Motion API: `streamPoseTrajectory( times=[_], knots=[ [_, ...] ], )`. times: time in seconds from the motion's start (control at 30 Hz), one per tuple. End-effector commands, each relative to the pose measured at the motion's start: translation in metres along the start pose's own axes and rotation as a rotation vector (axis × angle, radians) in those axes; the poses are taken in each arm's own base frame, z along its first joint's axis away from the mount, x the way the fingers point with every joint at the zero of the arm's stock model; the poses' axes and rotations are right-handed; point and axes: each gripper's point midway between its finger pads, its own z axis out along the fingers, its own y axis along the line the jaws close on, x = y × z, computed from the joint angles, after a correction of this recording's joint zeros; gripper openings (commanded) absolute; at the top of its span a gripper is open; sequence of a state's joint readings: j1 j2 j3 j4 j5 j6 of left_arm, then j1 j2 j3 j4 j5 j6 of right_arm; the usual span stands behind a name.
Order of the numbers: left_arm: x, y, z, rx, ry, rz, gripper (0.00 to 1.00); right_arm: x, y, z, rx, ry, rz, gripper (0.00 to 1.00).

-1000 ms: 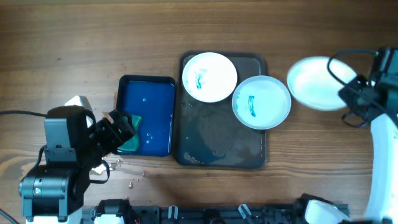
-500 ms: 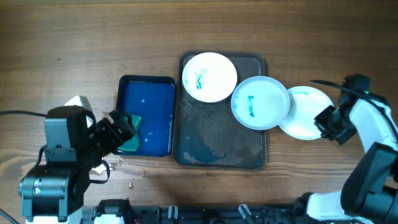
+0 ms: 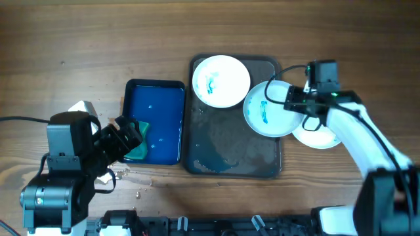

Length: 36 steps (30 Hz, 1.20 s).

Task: Clean dirty plates on tray and stack at the side

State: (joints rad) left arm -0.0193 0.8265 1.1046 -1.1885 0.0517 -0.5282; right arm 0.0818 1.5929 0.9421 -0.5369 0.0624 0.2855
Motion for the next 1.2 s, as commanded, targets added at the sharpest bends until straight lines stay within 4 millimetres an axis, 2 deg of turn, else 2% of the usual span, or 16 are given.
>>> streamPoseTrajectory(
  times=[0.0, 0.03, 0.07, 0.17, 0.2, 0.3, 0.43, 0.53, 0.6, 0.7, 0.77, 0.87, 0.9, 0.97, 1.07, 1.17],
  knots=[
    [-0.003, -0.003, -0.003, 0.015, -0.007, -0.002, 1.0, 0.021, 0.009, 0.024, -0.042, 0.112, -0.001, 0.12],
    [-0.003, -0.003, -0.003, 0.015, -0.007, -0.002, 1.0, 0.024, 0.014, 0.021, -0.074, 0.127, 0.001, 0.04],
    [-0.002, -0.003, -0.003, 0.016, -0.006, -0.003, 1.0, 0.024, 0.018, 0.014, -0.1, 0.133, 0.006, 0.04],
    [-0.001, -0.008, -0.003, 0.04, 0.006, -0.01, 1.0, 0.02, 0.036, -0.028, -0.213, 0.104, 0.002, 0.04],
    [-0.003, -0.011, -0.003, 0.058, -0.002, -0.007, 1.0, 0.022, 0.047, -0.053, -0.284, 0.088, -0.008, 0.04],
    [0.003, -0.015, 0.005, 0.066, 0.06, -0.005, 1.0, 0.051, 0.055, -0.082, -0.3, 0.139, -0.013, 0.04],
    [0.017, -0.005, 0.026, -0.023, 0.191, -0.019, 1.0, 0.104, 0.068, -0.06, -0.254, 0.286, 0.058, 0.04],
    [0.028, -0.009, 0.045, -0.028, 0.31, -0.037, 0.98, 0.146, 0.068, -0.016, -0.169, 0.347, 0.172, 0.05],
    [0.034, -0.01, 0.053, -0.044, 0.354, -0.016, 0.84, 0.146, 0.068, -0.009, -0.167, 0.345, 0.151, 0.24],
    [0.036, 0.011, 0.072, -0.215, 0.361, 0.03, 0.77, 0.127, 0.075, -0.02, -0.213, 0.268, 0.039, 0.29],
    [0.043, 0.019, 0.091, -0.275, 0.38, 0.032, 0.77, 0.112, 0.08, -0.042, -0.262, 0.188, -0.003, 0.32],
    [0.053, 0.037, 0.135, -0.355, 0.396, 0.054, 0.73, 0.097, 0.081, -0.092, -0.358, 0.031, -0.1, 0.31],
    [0.058, 0.048, 0.16, -0.4, 0.402, 0.06, 0.67, 0.094, 0.082, -0.109, -0.397, -0.021, -0.125, 0.31],
    [0.063, 0.071, 0.179, -0.528, 0.393, 0.014, 0.63, 0.093, 0.082, -0.126, -0.435, -0.067, -0.132, 0.31],
    [0.071, 0.093, 0.204, -0.65, 0.405, -0.033, 0.5, 0.101, 0.08, -0.129, -0.441, -0.045, -0.122, 0.31],
    [0.082, 0.092, 0.222, -0.626, 0.451, -0.041, 0.04, 0.109, 0.077, -0.12, -0.414, 0.009, -0.12, 0.31]
  ],
)
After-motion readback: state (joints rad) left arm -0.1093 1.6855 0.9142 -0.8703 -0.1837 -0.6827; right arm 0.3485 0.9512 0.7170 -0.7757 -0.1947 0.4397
